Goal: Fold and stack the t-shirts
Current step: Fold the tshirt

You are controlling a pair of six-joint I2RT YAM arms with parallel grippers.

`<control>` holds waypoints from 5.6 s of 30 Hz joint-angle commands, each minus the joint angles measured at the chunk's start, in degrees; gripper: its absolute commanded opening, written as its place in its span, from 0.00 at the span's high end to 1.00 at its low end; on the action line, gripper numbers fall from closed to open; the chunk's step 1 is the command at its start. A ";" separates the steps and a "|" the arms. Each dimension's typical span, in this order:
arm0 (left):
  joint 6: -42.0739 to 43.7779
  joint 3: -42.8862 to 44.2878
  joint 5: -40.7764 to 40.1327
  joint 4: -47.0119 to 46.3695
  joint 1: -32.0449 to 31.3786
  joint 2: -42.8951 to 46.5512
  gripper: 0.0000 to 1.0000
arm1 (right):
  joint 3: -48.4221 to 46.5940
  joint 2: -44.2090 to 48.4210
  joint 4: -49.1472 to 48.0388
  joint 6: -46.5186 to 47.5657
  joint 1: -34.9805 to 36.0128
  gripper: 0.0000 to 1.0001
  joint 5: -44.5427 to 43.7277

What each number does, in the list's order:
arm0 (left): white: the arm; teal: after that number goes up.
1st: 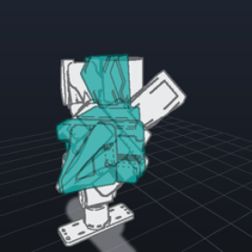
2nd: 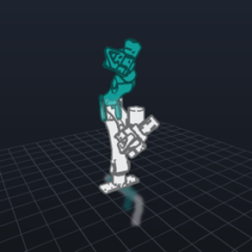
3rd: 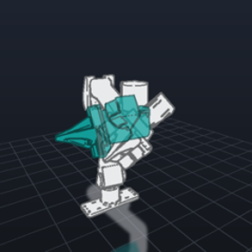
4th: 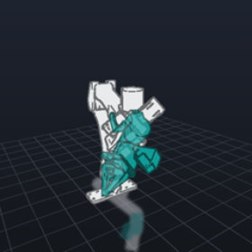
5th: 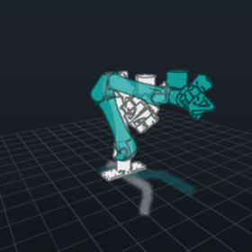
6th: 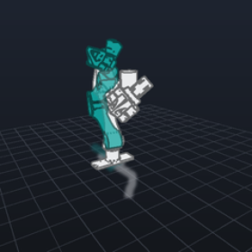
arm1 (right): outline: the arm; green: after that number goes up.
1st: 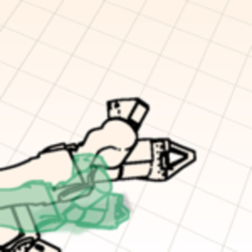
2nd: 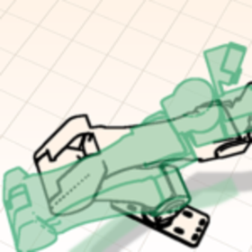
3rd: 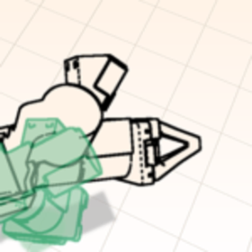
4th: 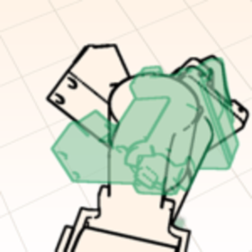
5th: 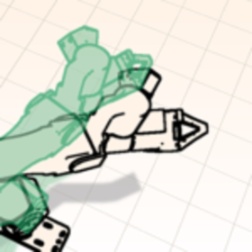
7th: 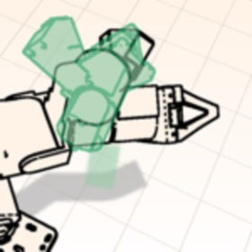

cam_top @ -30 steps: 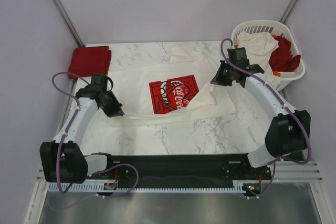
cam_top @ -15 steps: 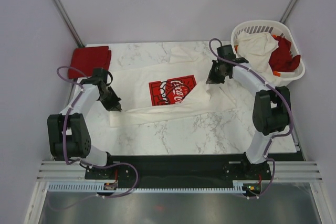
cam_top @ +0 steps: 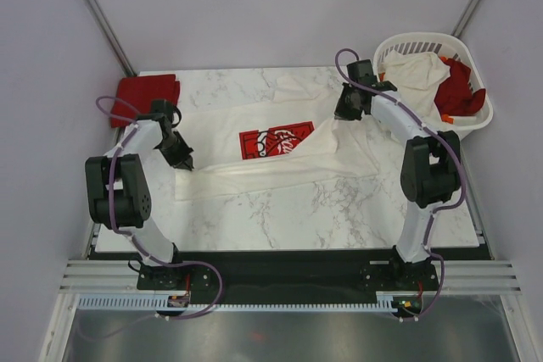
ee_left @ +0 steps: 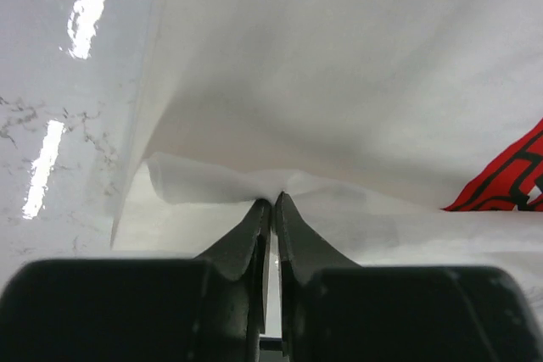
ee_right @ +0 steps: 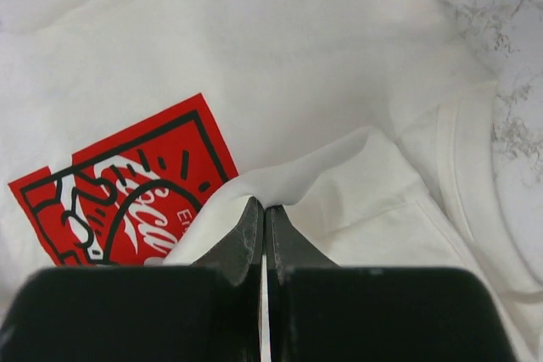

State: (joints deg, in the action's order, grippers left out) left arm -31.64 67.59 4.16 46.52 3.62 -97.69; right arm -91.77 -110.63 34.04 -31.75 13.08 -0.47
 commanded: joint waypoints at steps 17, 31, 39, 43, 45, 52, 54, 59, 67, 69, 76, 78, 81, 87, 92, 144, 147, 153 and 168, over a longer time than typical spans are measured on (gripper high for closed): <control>6.41 7.92 -14.01 2.08 1.22 10.05 0.27 | -4.14 2.78 1.47 0.46 3.53 0.32 -12.14; 5.71 -15.74 -2.93 -3.37 -9.94 30.36 0.28 | 14.51 2.45 -6.97 0.28 4.67 0.43 -3.75; 5.97 -15.56 -5.22 -3.72 -9.95 29.05 0.30 | 13.37 -1.08 -8.20 0.37 4.94 0.49 -3.13; 5.97 -15.65 -5.48 -3.72 -9.95 29.40 0.30 | 12.93 -2.22 -8.47 0.28 4.85 0.57 -2.96; 5.97 -15.65 -5.48 -3.72 -9.95 29.14 0.31 | 12.58 -2.40 -8.47 0.37 4.94 0.66 -2.96; 5.97 -15.82 -5.57 -3.72 -9.94 29.22 0.31 | 12.49 -2.05 -8.47 0.55 4.94 0.95 -3.31; 5.97 -15.74 -5.48 -3.72 -10.03 29.22 0.32 | 11.88 -1.70 -8.38 0.46 4.85 1.00 -2.70; 5.97 -15.74 -5.39 -3.72 -9.95 29.22 0.32 | 6.45 -2.13 -7.59 0.02 6.07 1.00 -0.68; 6.06 -15.83 -5.57 -3.63 -10.12 29.31 0.32 | -8.06 -10.83 -8.03 1.86 9.50 0.70 8.19; 5.89 -15.83 -5.05 -3.20 -10.21 30.19 0.32 | -10.88 -12.50 -8.03 2.83 10.21 0.31 8.64; 6.68 -14.95 -0.83 -0.04 -10.21 33.35 0.32 | -22.47 -17.42 -7.94 4.41 10.21 0.19 5.92; 7.12 -14.86 1.02 0.76 -10.21 35.27 0.32 | -28.71 -20.67 -8.03 4.94 10.03 0.19 5.39; 7.64 -14.16 3.82 2.61 -10.30 38.00 0.31 | -36.89 -25.66 -9.43 5.64 9.42 0.19 3.46; 7.29 -15.82 5.94 0.33 -10.38 42.14 0.32 | -45.69 -33.42 -16.28 6.00 7.40 0.11 -1.89; 7.20 -16.70 5.60 -1.52 -10.38 44.60 0.32 | -45.08 -37.54 -25.05 8.45 5.64 0.06 -4.63; 7.38 -16.97 3.84 -2.23 -5.29 44.87 0.34 | -19.54 -18.42 -51.61 3.36 6.52 1.00 8.29; 7.38 -16.97 4.18 -2.23 -5.20 45.04 0.34 | -18.62 -17.51 -48.56 4.58 6.52 0.82 4.79; 7.47 -16.97 4.19 -2.31 -5.11 44.87 0.34 | -46.24 -34.70 -24.17 12.67 6.52 0.17 -6.02; 7.47 -17.06 4.45 -2.31 -4.15 43.99 0.34 | -44.91 -41.07 -20.68 9.69 -0.07 0.16 -3.75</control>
State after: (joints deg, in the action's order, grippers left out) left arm -26.46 50.59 7.97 46.09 -1.13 -53.69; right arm -135.09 -152.44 14.06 -22.65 12.21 -6.00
